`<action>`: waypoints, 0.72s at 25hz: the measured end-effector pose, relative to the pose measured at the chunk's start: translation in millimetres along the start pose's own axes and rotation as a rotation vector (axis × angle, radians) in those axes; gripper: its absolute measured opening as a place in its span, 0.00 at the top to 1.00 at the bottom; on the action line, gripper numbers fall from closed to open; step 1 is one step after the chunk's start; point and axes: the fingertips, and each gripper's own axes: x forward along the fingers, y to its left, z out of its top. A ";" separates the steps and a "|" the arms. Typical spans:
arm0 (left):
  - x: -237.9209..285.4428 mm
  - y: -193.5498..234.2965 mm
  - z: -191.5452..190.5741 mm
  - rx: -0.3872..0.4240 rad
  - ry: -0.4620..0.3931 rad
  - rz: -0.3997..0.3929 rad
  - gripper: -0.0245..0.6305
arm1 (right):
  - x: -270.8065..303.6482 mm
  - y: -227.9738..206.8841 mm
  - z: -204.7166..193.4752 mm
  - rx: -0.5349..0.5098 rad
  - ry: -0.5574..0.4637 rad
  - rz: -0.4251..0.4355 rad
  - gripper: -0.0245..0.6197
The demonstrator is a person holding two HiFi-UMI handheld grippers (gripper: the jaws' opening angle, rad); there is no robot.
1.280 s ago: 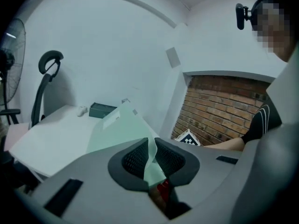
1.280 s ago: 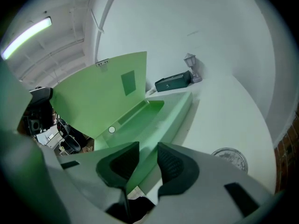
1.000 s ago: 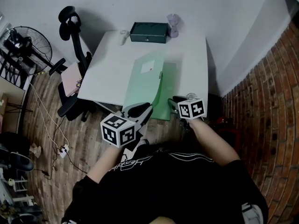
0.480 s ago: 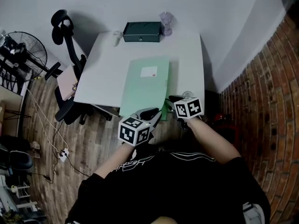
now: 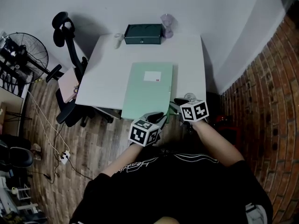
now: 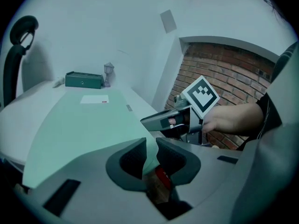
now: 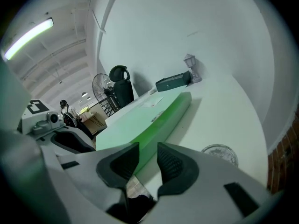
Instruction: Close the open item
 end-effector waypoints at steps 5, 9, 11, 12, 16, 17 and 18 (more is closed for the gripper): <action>11.7 -0.6 -11.4 0.060 0.075 0.014 0.83 | -23.1 -15.9 4.9 0.026 -0.056 -0.031 0.78; 19.0 -2.2 -17.2 0.110 0.139 -0.001 0.80 | -36.6 -16.2 8.6 0.047 -0.093 -0.024 0.78; 19.9 -5.6 -20.9 0.134 0.166 -0.027 0.77 | -43.8 -11.5 8.9 0.069 -0.111 -0.009 0.78; 20.1 -6.9 -22.0 0.143 0.175 -0.036 0.76 | -47.8 -8.7 9.9 0.084 -0.121 0.001 0.78; 20.1 -9.8 -22.5 0.176 0.194 -0.044 0.75 | -63.5 8.7 20.6 0.092 -0.163 0.057 0.78; 19.3 -11.4 -22.3 0.171 0.193 -0.054 0.74 | -67.8 15.4 23.6 0.078 -0.171 0.072 0.77; 17.6 -13.8 -21.1 0.159 0.186 -0.070 0.71 | -72.7 22.3 26.7 0.062 -0.180 0.085 0.77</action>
